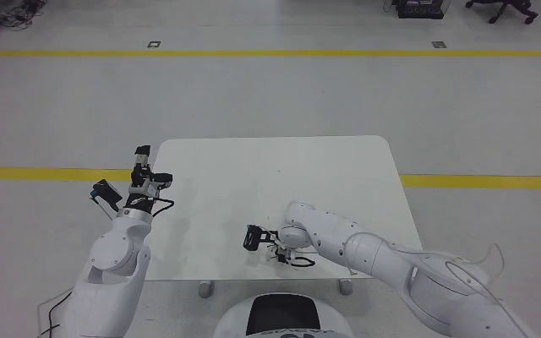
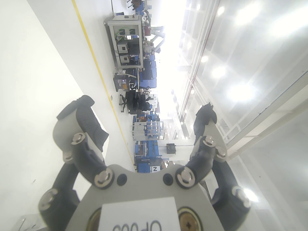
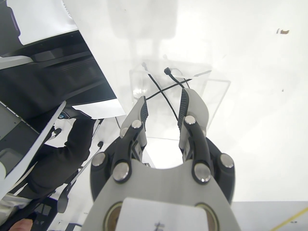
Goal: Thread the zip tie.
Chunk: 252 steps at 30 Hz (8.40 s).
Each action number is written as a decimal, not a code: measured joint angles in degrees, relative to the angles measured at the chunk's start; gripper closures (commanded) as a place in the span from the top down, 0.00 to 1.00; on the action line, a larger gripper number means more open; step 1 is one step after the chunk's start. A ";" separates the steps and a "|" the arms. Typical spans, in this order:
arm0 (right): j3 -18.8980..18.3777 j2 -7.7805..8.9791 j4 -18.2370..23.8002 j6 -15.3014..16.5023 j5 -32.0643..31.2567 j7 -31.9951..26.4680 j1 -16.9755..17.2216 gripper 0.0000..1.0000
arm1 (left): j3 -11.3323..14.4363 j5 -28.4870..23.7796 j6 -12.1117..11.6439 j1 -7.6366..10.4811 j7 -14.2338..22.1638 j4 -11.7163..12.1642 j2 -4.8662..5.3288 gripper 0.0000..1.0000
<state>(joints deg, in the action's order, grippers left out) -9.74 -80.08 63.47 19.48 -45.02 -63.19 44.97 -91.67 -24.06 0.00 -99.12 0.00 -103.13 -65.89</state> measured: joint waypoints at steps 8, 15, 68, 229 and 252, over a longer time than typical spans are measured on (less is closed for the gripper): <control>0.00 -1.17 -1.79 0.00 0.15 -0.57 0.01 0.28 | 0.00 0.00 0.00 0.00 0.00 0.00 0.00 1.00; 0.00 -1.95 -3.15 0.00 0.16 -0.68 0.04 0.24 | 0.00 0.00 0.00 0.00 0.00 0.00 0.00 1.00; 0.00 -5.65 -9.47 0.00 0.15 -1.32 -0.32 0.13 | 0.00 0.00 0.00 0.00 0.00 0.00 0.00 1.00; -0.91 27.84 22.08 0.00 31.63 42.94 2.90 0.00 | 0.00 0.00 0.00 0.00 0.00 0.00 0.00 1.00; -17.21 27.06 16.50 0.00 66.52 26.21 11.36 0.00 | 0.00 0.00 0.00 0.00 0.00 0.00 0.00 1.00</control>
<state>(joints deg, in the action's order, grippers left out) -26.95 -53.02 79.97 19.48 21.49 -36.98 56.33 -91.67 -24.06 0.00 -99.12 0.00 -103.13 -65.89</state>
